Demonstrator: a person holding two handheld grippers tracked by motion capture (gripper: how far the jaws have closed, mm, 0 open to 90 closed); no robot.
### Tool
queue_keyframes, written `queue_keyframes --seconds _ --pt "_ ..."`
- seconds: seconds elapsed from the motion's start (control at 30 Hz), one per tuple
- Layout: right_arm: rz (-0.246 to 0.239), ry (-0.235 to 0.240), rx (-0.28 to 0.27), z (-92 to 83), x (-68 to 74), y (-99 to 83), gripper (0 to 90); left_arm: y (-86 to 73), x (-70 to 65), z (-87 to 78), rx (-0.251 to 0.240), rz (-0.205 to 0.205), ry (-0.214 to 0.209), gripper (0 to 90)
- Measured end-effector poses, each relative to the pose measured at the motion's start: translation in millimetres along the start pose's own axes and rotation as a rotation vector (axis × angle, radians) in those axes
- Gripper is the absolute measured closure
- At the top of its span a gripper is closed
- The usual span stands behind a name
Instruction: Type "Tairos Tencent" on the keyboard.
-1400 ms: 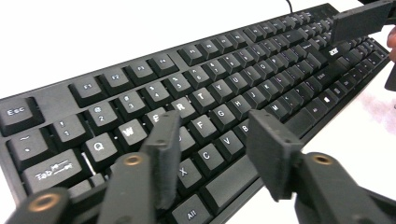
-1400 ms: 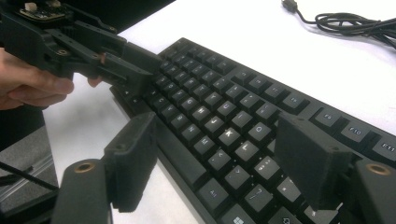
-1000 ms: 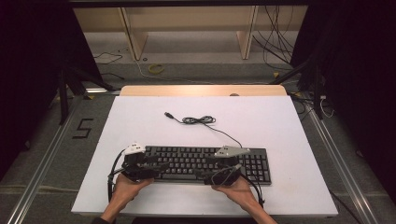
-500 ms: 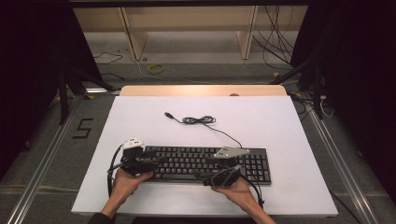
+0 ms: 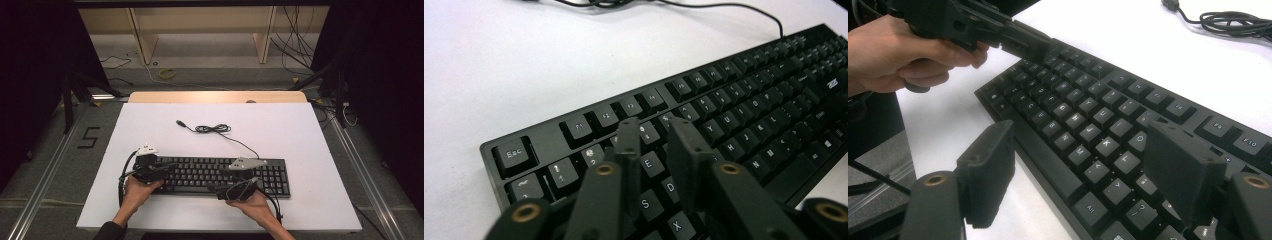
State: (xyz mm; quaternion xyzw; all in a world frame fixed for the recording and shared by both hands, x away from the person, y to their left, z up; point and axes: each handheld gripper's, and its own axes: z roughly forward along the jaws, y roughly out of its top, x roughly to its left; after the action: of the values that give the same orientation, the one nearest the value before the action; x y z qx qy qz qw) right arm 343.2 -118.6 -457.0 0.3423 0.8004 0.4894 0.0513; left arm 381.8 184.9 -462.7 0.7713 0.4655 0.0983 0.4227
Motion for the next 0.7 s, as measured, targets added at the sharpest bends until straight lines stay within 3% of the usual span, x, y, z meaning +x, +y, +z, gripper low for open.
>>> queue_keyframes --seconds 0.2,0.7 --pt "-0.002 -0.001 0.001 -0.4 -0.2 0.0 29.7 0.0 -3.6 7.5 0.027 0.027 -0.006 88.7" --pt "-0.001 -0.002 0.000 -1.2 -0.2 0.1 29.7 -1.2 -3.4 17.3 0.074 0.041 0.005 88.9"
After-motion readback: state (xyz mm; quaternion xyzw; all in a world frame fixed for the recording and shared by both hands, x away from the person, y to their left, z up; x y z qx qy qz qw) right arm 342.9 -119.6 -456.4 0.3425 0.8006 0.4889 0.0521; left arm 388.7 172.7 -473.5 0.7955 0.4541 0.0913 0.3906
